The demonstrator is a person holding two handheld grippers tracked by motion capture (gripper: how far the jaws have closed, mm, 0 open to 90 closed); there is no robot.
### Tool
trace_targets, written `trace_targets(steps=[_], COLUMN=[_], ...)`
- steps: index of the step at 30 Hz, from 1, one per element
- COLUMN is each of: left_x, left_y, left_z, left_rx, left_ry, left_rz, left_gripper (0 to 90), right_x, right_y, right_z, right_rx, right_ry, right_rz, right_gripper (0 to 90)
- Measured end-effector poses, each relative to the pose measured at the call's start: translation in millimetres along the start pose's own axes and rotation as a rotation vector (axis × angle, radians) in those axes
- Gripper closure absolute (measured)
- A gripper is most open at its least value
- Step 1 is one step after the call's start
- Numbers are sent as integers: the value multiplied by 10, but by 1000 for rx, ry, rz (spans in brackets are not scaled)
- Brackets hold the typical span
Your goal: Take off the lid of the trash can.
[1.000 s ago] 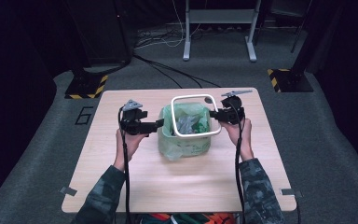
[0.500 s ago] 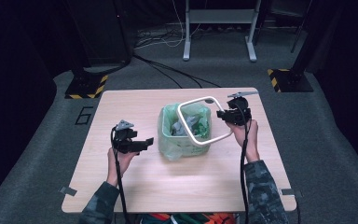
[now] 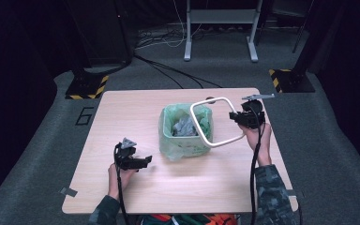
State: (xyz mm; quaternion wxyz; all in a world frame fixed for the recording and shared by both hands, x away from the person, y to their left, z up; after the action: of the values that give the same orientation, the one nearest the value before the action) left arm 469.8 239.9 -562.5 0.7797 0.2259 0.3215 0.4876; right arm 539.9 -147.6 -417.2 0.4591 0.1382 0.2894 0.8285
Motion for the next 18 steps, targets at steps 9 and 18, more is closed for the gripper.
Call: trace_targets(steps=[9, 18], left_x=[30, 12], left_y=[-73, -100], left_z=[-82, -90], left_rx=[-21, -9], left_ry=[-25, -77], left_rz=[31, 87], left_gripper=[136, 136], right_x=[-163, -325], right_y=[93, 160], right_z=[-146, -323], right_rx=[-8, -4], right_ry=[-30, -66], right_rz=[-34, -68], right_gripper=[800, 800])
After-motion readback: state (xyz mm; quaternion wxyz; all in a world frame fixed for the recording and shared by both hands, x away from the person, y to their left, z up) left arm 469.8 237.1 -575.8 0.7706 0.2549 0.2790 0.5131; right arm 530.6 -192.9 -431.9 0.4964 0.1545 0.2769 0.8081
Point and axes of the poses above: each handheld gripper's, and its own axes: y roughly backward along the jaws, z roughly out of its top, x roughly to its left, the point moved 7 cm from there along -y, roughly forward along the jaws, and after that the axes turned 13 degrees about y, right-handed, at the moved point
